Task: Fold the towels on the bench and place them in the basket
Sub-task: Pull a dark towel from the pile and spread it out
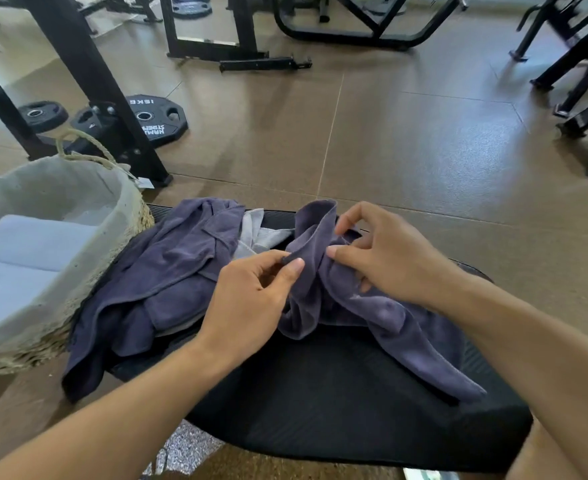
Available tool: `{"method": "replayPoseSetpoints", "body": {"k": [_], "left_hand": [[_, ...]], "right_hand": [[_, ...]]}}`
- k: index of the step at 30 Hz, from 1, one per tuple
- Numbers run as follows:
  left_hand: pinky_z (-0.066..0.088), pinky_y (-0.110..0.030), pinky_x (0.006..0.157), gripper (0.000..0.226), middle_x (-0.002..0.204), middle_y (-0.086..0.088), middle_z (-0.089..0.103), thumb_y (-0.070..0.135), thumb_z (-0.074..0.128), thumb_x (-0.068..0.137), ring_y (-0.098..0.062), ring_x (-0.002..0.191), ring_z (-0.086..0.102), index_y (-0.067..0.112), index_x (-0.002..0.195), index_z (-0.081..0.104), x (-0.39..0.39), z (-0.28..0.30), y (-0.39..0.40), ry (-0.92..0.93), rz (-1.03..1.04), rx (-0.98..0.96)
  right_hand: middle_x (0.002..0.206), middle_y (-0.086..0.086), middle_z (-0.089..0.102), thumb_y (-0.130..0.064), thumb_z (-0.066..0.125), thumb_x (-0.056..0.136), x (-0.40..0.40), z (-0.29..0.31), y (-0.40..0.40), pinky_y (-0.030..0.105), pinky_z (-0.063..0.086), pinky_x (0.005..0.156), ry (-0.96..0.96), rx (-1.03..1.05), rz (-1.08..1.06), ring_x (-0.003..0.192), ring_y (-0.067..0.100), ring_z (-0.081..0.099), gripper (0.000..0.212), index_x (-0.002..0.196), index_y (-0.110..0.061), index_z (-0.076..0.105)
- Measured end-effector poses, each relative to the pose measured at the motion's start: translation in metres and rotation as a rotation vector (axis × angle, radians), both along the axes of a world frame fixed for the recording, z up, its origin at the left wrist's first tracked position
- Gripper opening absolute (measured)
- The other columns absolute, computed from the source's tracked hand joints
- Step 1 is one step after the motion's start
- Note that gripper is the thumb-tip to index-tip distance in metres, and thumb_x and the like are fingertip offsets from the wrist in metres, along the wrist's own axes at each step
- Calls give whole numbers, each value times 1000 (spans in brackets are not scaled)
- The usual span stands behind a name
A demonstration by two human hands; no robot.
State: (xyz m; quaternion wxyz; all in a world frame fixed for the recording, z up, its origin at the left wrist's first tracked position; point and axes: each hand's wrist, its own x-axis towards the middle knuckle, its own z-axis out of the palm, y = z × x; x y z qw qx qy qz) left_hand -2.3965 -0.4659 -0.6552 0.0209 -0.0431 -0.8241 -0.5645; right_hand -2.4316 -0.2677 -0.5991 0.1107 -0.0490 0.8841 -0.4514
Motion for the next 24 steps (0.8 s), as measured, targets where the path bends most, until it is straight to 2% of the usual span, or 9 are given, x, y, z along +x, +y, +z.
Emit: {"method": "replayPoseSetpoints", "body": {"k": [2, 4, 8, 11, 13, 15, 20, 22, 24], "left_hand": [[59, -49, 79, 13, 85, 6, 78, 30, 64, 98, -22, 83, 75, 28, 98, 77, 5, 0, 4, -12, -25, 24], [60, -43, 81, 15, 87, 9, 78, 23, 64, 99, -15, 84, 75, 27, 101, 77, 9, 1, 5, -20, -41, 48], [55, -24, 73, 19, 82, 11, 77, 18, 60, 100, -5, 77, 71, 28, 100, 77, 10, 2, 5, -33, -22, 79], [50, -17, 69, 21, 80, 12, 77, 16, 60, 101, -1, 73, 68, 26, 95, 78, 9, 6, 7, -34, 10, 100], [52, -23, 67, 19, 80, 6, 77, 19, 61, 100, -9, 72, 70, 25, 92, 78, 8, 4, 8, -28, 29, 80], [53, -26, 69, 17, 83, 5, 77, 21, 62, 99, -15, 76, 71, 25, 94, 78, 7, 2, 8, -22, 38, 69], [56, -25, 68, 21, 78, 6, 77, 15, 65, 97, -9, 71, 70, 33, 93, 75, 8, 3, 9, -28, 20, 121], [54, -22, 68, 22, 78, 8, 76, 12, 65, 97, -5, 70, 69, 31, 94, 75, 10, 5, 9, -29, 9, 155], [54, -21, 68, 18, 79, 6, 76, 11, 64, 97, -5, 70, 68, 25, 95, 75, 10, 6, 10, -26, 21, 172]], "right_hand": [[61, 3, 71, -16, 66, 96, 6, 1, -6, 30, 57, 62, -8, -71, 69, 53, 13, 65, 9, 103, -20, 61], [65, 2, 72, -13, 60, 100, 10, 1, -8, 31, 58, 67, -51, -117, 120, 60, 12, 67, 7, 102, -16, 66], [86, 8, 77, 9, 47, 92, 13, 4, -6, 30, 57, 80, -138, -138, 194, 80, 16, 73, 38, 109, -16, 69], [85, -14, 77, -5, 70, 86, 13, 1, -2, 28, 56, 85, 77, 60, 230, 83, 6, 73, 30, 103, -31, 71], [79, -15, 75, -21, 81, 82, 12, -1, -2, 30, 55, 81, 184, 120, 182, 77, 2, 70, 16, 93, -31, 73], [80, -12, 73, -30, 83, 80, 10, -3, 0, 31, 54, 78, 248, 122, 138, 77, 4, 68, 9, 85, -29, 75], [118, -24, 60, -35, 78, 83, 6, -3, 3, 12, 35, 91, 437, 242, 229, 121, -1, 48, 9, 83, -32, 70], [113, -20, 65, -31, 75, 86, 8, 0, 2, 15, 38, 92, 467, 237, 248, 116, 1, 52, 12, 85, -27, 64], [88, -14, 69, -29, 72, 89, 10, 2, -1, 22, 45, 81, 447, 217, 235, 89, 6, 60, 14, 84, -26, 59]]}}
